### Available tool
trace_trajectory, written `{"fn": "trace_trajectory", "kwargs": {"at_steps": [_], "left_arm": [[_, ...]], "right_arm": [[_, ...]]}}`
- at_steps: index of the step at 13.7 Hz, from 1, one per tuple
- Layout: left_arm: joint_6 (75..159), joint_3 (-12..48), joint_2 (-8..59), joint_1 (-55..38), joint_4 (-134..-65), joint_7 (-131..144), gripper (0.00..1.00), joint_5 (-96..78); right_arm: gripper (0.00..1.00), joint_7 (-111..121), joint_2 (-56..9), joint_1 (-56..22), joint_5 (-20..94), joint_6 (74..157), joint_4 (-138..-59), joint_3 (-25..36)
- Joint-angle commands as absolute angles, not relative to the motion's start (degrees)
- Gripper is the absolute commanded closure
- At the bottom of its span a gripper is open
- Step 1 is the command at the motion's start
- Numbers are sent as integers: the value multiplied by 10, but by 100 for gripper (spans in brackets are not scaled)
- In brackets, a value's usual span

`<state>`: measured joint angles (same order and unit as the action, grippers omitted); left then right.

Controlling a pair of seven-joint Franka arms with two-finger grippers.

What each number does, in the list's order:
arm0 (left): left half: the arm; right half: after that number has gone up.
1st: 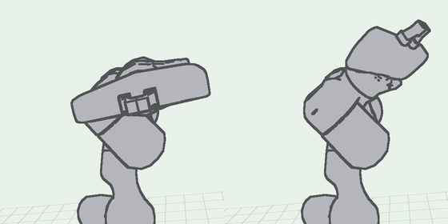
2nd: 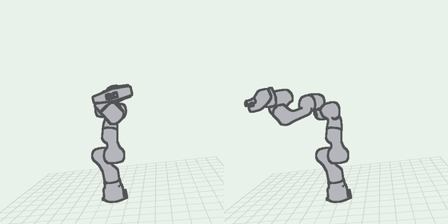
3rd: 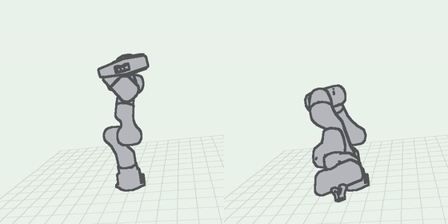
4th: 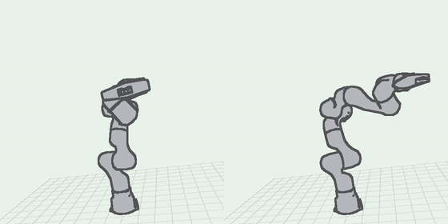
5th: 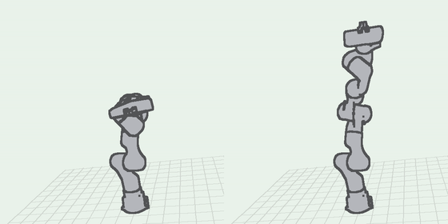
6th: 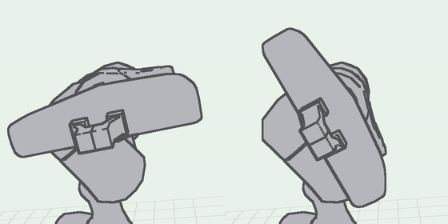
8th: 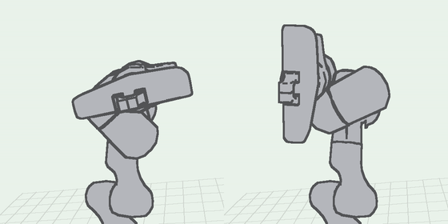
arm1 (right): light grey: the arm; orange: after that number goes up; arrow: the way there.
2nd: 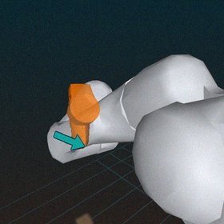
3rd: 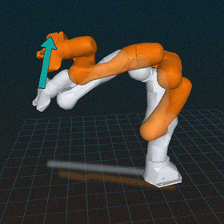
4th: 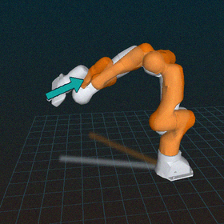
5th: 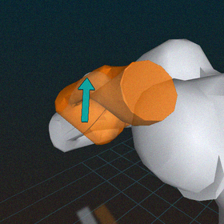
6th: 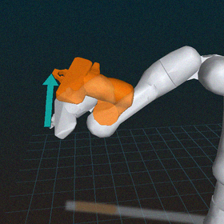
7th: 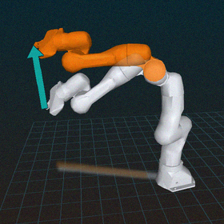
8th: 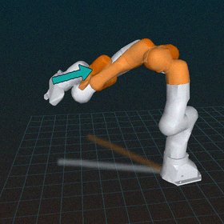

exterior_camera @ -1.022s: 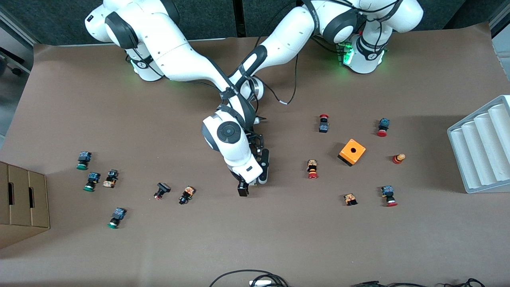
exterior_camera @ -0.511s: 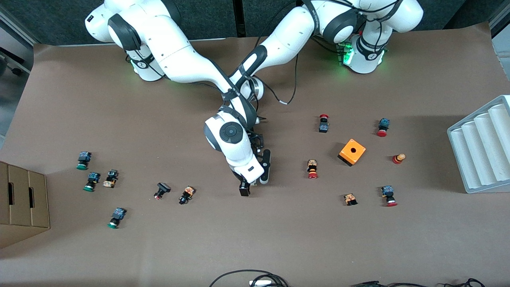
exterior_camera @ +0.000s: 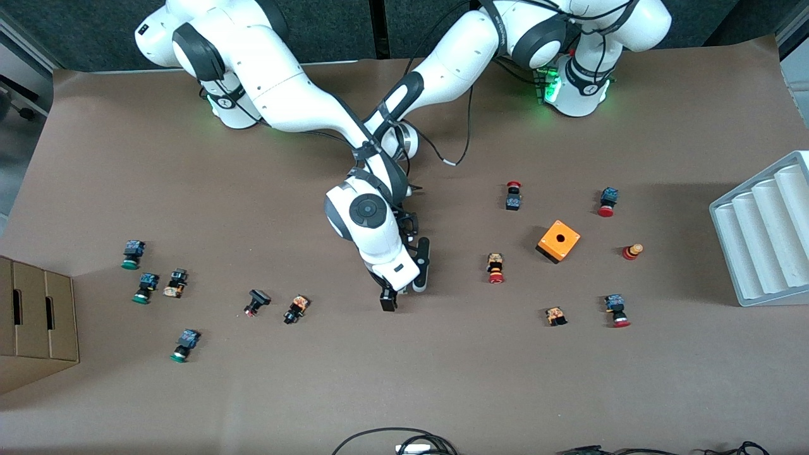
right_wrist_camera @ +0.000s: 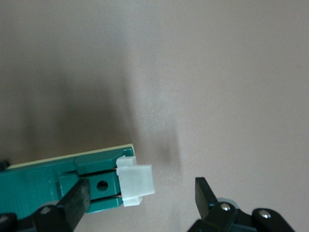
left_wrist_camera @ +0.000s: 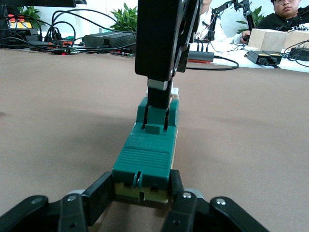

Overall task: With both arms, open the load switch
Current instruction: 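Lower the right gripper onto the white lever handle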

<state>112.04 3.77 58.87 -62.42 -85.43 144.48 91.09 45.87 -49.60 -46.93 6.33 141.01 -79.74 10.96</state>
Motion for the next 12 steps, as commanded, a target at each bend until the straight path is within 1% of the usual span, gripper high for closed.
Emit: {"fn": "trace_trajectory", "kwargs": {"at_steps": [1, 12], "left_arm": [[1126, 32, 601, -627, -843, 1452, 60, 919], [1126, 32, 601, -627, -843, 1451, 60, 919]], "right_arm": [[4, 453, -517, -479, 80, 1416, -779, 121], [6, 425, -523, -486, 80, 1416, -779, 121]]}}
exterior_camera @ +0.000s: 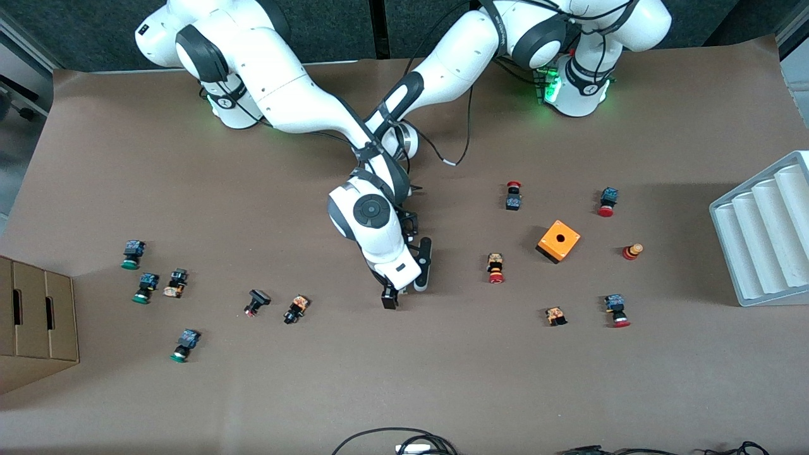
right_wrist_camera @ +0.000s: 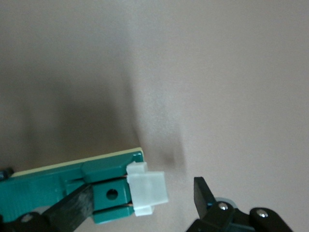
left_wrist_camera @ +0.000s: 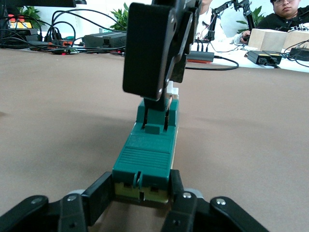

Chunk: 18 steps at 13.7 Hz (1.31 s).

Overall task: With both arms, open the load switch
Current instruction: 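Lower the right gripper onto the white lever handle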

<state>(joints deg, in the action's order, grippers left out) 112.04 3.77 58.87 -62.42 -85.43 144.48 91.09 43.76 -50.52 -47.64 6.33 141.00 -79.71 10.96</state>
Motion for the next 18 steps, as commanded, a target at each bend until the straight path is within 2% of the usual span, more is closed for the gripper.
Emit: {"fn": "trace_trajectory", "kwargs": {"at_steps": [1, 9, 12, 18], "left_arm": [[1126, 32, 601, -627, -843, 1451, 60, 919], [1127, 32, 600, -627, -843, 1450, 60, 919], [1127, 32, 600, -627, -843, 1451, 60, 919], [1127, 32, 600, -627, -843, 1450, 60, 919]], "right_arm": [[7, 424, -523, -487, 80, 1416, -779, 122], [21, 424, -523, -491, 80, 1416, -779, 122], [30, 407, -521, -492, 79, 1416, -780, 121], [37, 392, -518, -501, 76, 1414, -781, 121]]}}
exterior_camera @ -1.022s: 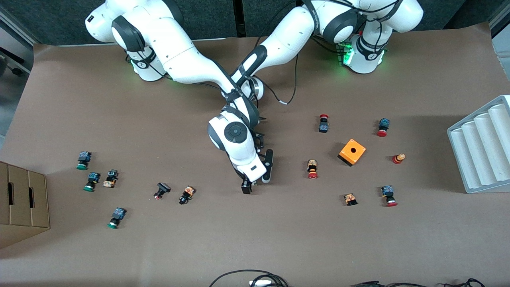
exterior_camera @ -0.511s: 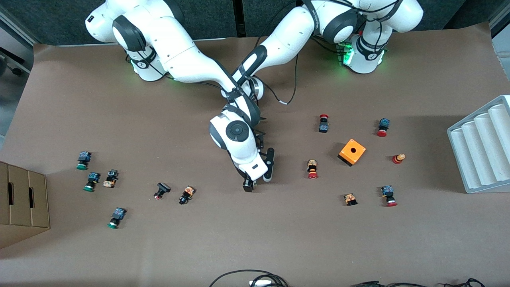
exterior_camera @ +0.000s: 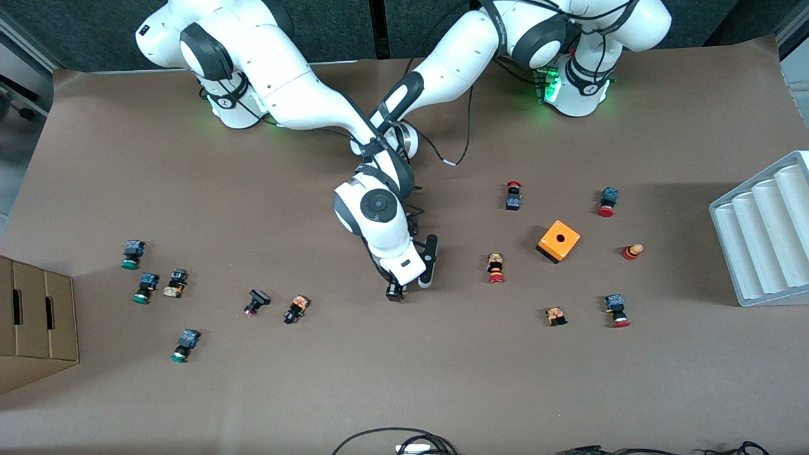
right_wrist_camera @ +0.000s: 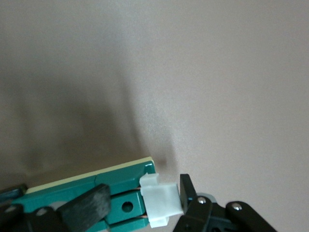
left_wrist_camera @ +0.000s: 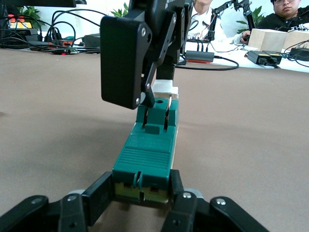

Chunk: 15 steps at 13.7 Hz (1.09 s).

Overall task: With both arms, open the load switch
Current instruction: 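Close the right gripper around the white lever handle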

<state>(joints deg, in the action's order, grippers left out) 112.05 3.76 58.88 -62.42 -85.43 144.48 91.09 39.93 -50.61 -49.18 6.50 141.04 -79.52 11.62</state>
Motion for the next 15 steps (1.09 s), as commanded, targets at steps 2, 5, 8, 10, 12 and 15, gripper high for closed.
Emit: {"fn": "trace_trajectory", "kwargs": {"at_steps": [2, 5, 8, 10, 12, 15], "left_arm": [[1127, 32, 600, -627, -843, 1450, 60, 919], [1127, 32, 600, -627, -843, 1450, 60, 918], [1127, 32, 600, -627, -843, 1450, 60, 918], [1127, 32, 600, -627, -843, 1450, 60, 918], [1127, 32, 599, -627, -843, 1450, 60, 918], [1127, 32, 599, -627, -843, 1450, 60, 918]], "right_arm": [[37, 393, -517, -500, 76, 1415, -782, 121], [37, 394, -515, -499, 75, 1413, -784, 122], [38, 395, -514, -496, 73, 1413, -785, 121], [38, 395, -513, -495, 73, 1413, -785, 121], [38, 396, -512, -493, 69, 1413, -786, 121], [39, 397, -507, -491, 63, 1410, -786, 121]]}}
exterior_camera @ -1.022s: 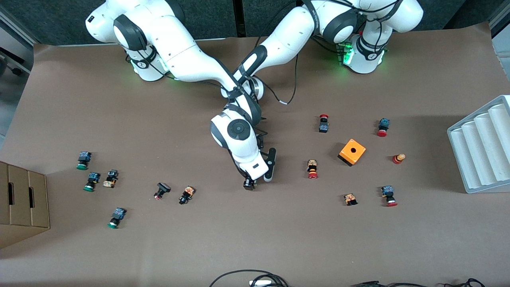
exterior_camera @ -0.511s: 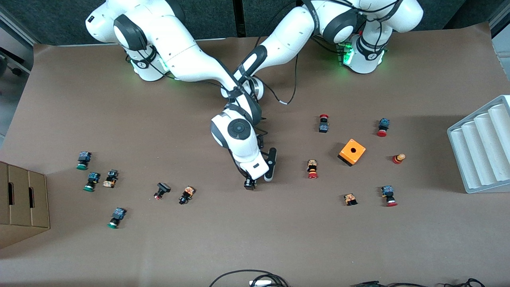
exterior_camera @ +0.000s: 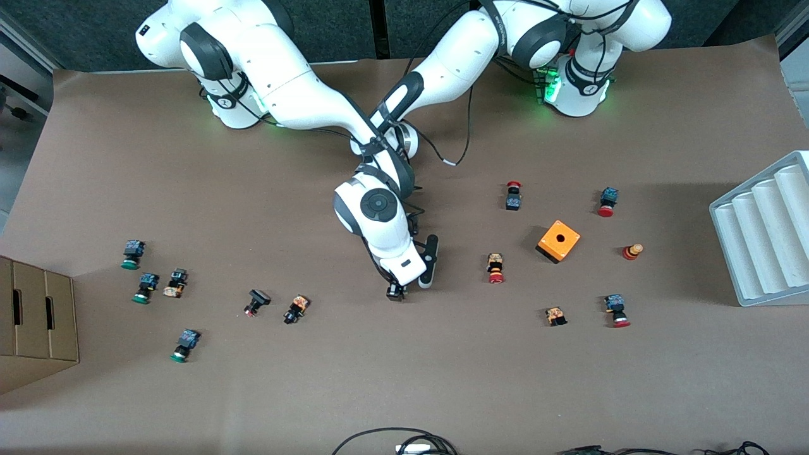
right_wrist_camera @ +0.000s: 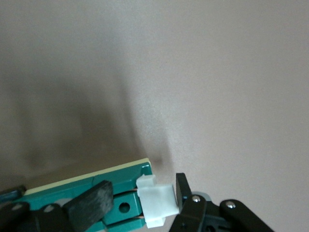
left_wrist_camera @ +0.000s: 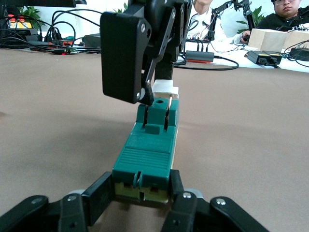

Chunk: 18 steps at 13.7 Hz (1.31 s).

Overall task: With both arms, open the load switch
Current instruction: 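Close the right gripper around the white lever handle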

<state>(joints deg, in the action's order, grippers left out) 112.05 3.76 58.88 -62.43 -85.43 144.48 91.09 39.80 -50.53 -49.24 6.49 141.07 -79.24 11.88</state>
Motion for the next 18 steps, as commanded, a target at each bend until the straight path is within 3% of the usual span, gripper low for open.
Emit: {"fn": "trace_trajectory", "kwargs": {"at_steps": [1, 18], "left_arm": [[1127, 32, 600, -627, -843, 1449, 60, 918], [1127, 32, 600, -627, -843, 1449, 60, 918]], "right_arm": [[39, 397, -505, -491, 63, 1409, -786, 121], [51, 393, -504, -491, 49, 1412, -796, 120]]}}
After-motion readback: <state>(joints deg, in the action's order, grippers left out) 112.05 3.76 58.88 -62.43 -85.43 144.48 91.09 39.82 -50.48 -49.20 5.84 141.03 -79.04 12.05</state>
